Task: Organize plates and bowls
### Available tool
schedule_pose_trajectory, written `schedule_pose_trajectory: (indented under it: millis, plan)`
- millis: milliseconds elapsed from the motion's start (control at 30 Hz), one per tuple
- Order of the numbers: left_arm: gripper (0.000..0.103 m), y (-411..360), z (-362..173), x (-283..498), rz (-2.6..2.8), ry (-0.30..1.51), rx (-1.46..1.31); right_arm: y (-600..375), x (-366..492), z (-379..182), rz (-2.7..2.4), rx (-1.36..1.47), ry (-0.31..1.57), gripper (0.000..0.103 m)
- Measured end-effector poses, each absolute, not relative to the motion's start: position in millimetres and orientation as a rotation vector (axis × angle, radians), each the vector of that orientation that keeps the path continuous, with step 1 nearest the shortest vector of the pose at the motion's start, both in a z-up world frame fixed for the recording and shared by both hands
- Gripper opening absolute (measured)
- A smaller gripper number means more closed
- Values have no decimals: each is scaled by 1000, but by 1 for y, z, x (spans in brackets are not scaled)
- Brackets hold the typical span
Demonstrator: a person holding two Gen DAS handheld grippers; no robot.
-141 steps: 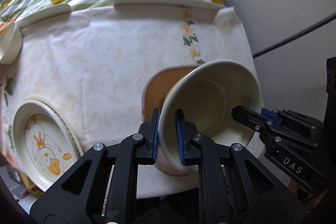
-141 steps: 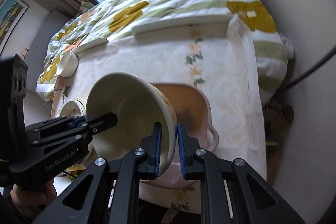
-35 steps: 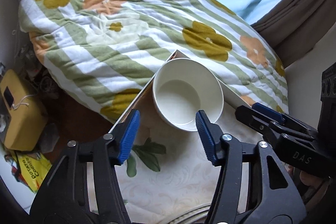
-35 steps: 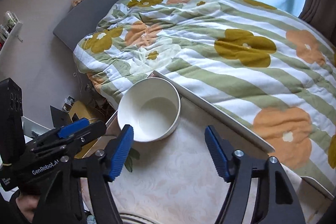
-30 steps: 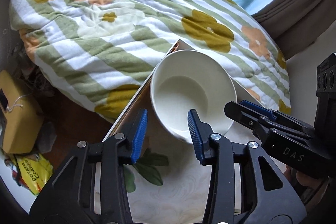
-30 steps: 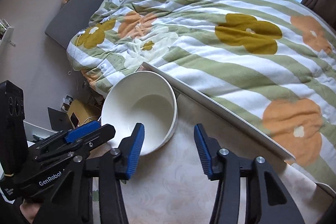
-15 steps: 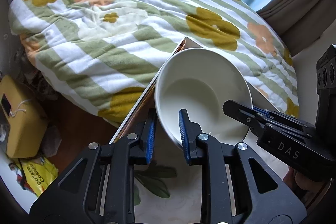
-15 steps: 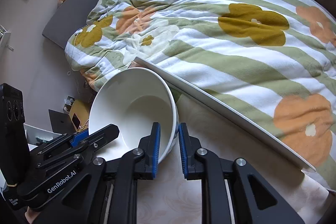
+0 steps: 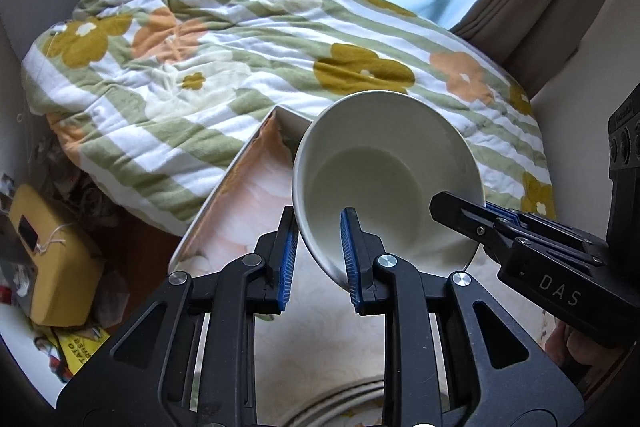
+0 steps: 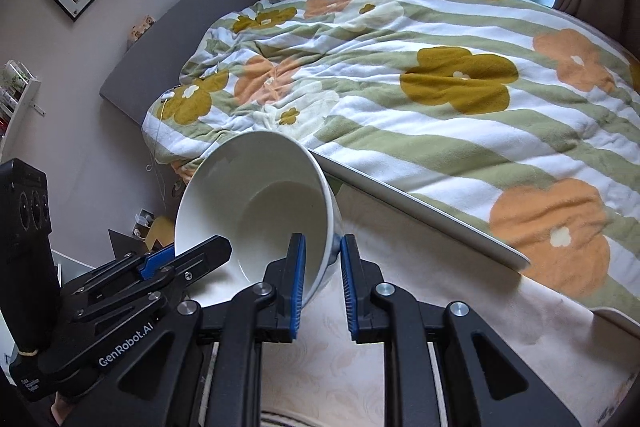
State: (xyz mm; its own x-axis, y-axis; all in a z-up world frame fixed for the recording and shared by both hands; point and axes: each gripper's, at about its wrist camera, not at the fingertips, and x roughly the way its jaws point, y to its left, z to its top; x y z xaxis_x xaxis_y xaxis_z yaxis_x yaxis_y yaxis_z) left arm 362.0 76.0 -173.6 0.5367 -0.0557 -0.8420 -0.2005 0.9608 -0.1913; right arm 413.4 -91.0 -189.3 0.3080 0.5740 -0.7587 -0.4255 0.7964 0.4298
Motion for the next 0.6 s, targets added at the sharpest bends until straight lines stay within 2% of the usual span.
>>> schedule_pose_trajectory:
  millis: [300, 600]
  plan:
    - [19, -30, -119, 294, -53, 942, -237, -207, 325, -139, 551, 233, 966, 16]
    - [19, -146, -104, 229, -218, 939, -167, -319, 234, -127, 380, 280, 931, 16]
